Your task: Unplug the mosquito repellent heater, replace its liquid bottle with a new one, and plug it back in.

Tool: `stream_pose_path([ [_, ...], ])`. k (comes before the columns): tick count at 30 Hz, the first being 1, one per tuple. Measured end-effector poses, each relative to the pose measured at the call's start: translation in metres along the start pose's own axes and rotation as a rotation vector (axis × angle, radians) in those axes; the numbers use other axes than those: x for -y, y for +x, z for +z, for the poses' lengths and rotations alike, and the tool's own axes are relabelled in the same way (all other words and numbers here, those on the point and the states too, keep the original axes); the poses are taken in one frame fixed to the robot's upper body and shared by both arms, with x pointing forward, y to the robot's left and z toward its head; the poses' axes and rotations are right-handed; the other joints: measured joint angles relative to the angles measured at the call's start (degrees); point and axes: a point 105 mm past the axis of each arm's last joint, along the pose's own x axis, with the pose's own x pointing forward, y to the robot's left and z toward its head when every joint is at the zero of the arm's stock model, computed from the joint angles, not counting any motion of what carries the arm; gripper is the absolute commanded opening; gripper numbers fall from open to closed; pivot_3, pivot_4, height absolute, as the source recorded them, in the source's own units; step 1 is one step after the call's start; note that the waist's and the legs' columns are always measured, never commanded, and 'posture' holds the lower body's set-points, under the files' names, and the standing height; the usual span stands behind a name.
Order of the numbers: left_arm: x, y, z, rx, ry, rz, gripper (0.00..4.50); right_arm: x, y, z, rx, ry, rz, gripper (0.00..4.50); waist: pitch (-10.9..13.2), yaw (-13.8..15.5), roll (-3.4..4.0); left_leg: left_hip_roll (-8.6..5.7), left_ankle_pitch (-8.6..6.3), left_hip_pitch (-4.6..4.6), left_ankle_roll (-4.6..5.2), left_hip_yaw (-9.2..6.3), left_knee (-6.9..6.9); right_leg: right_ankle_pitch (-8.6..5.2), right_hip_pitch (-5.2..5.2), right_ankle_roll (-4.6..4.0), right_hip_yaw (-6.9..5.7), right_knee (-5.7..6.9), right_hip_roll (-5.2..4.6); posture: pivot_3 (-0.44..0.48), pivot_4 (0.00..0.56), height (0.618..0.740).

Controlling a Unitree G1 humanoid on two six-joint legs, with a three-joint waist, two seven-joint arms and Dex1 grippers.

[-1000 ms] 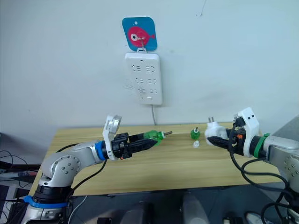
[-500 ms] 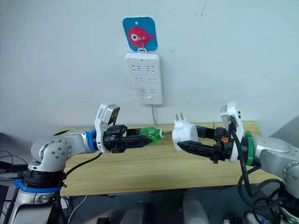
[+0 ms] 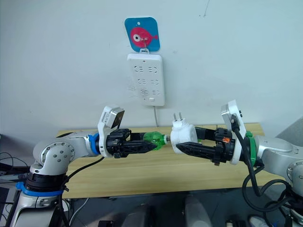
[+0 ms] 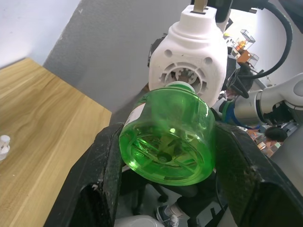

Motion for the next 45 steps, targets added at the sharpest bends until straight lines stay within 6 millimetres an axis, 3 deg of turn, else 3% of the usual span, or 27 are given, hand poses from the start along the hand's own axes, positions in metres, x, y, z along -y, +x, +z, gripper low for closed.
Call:
stream_pose_path([
  [27, 0.002, 0.011, -0.009, -0.015, -0.020, -0.039, 2.44, -0.004, 0.016, -0.006, -0.042, -0.004, 0.020, 2.98, 0.0, 0.0, 0.00, 0.00, 0.00, 0.02, 0.00, 0.00, 0.04, 0.01, 0.00, 0.00, 0.00, 0.05, 0.00, -0.148, 0.136, 0.733],
  [32, 0.004, 0.022, -0.009, 0.016, -0.019, -0.077, 2.44, -0.009, 0.019, -0.013, -0.089, 0.048, 0.054, 4.50, -0.1, 0.1, -0.02, -0.02, 0.00, -0.01, 0.00, -0.01, 0.04, 0.01, 0.01, 0.00, -0.01, 0.03, -0.03, -0.147, 0.134, 0.733],
  [45, 0.000, 0.030, -0.003, 0.084, -0.030, -0.058, 2.44, -0.009, 0.005, -0.026, -0.268, -0.017, 0.008, 4.50, -0.2, 0.2, -0.04, -0.03, 0.00, 0.00, 0.00, -0.02, 0.07, 0.01, 0.02, 0.00, -0.03, 0.08, -0.02, -0.149, 0.130, 0.733],
])
